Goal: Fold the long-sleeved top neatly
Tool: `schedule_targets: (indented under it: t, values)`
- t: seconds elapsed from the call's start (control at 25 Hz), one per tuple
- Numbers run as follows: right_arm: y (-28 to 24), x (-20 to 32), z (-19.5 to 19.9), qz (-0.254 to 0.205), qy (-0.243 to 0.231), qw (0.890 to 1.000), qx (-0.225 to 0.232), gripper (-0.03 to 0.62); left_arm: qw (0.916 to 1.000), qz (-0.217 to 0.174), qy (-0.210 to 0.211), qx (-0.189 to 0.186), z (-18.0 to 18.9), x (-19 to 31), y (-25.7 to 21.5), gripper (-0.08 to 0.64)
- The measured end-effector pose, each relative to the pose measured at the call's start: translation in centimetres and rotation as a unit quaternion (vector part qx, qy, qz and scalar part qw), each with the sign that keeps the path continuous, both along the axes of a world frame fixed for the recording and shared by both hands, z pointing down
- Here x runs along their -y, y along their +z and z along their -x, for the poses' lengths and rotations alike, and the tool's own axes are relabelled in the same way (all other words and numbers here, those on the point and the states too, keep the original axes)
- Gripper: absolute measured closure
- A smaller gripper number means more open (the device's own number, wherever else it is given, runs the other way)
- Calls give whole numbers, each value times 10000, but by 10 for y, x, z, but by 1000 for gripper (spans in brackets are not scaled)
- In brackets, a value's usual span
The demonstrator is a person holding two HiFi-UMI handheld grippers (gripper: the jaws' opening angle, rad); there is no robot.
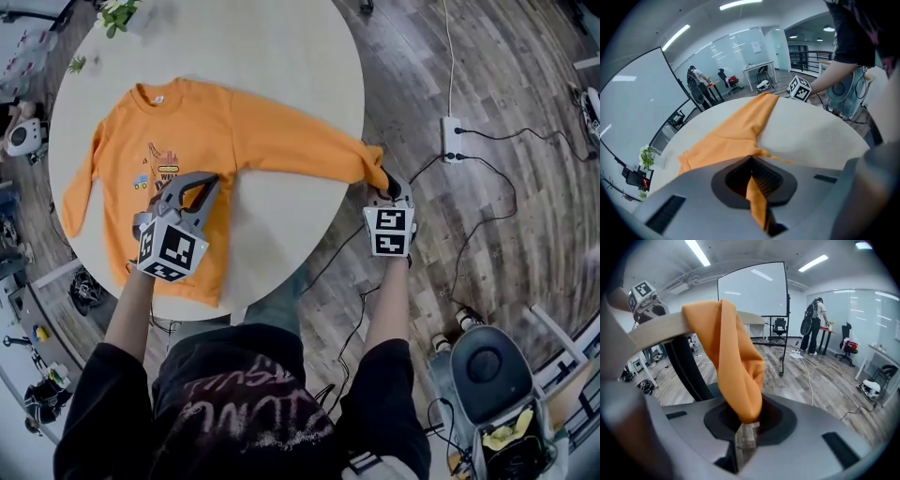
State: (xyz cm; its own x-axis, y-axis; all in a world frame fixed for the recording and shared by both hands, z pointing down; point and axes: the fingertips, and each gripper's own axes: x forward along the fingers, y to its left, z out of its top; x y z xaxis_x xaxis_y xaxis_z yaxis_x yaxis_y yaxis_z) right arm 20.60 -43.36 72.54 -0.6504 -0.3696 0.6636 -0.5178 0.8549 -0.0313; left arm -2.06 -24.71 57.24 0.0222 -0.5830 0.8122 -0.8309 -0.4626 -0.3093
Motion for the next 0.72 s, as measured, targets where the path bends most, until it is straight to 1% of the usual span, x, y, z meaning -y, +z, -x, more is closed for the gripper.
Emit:
schedule_targets:
  t: [0.12, 0.2, 0.28, 0.36, 0.48, 0.6, 0.68, 0.72]
  values:
    - [-18, -5, -18, 279, -424, 9986, -169, 546, 10000, -19, 25, -52, -3, 1, -1, 552]
    - [-38, -11, -32, 645, -691, 9952, -266, 549, 9999, -61, 33, -125, -8, 2, -6, 552]
    - [-64, -20, -45, 1121, -892, 9893, -288, 550, 9997, -111, 61, -191, -12, 1, -13, 552]
    - [-95, -35, -52, 1729, -1139, 9781, -227, 551, 9995, -161, 127, -223, -16, -4, -22, 552]
    - [-142, -67, -53, 2603, -1640, 9514, -84, 551, 9991, -261, 205, -270, -18, -16, -36, 552]
    - [-180, -83, -48, 3079, -1917, 9319, 48, 551, 9983, -401, 223, -352, -19, -23, -47, 552]
    - [-200, -90, -40, 3341, -1939, 9221, 215, 551, 9978, -473, 279, -370, -20, -27, -52, 552]
    - [-210, -91, -35, 3484, -1864, 9180, 344, 551, 9975, -514, 312, -378, -21, -29, -55, 552]
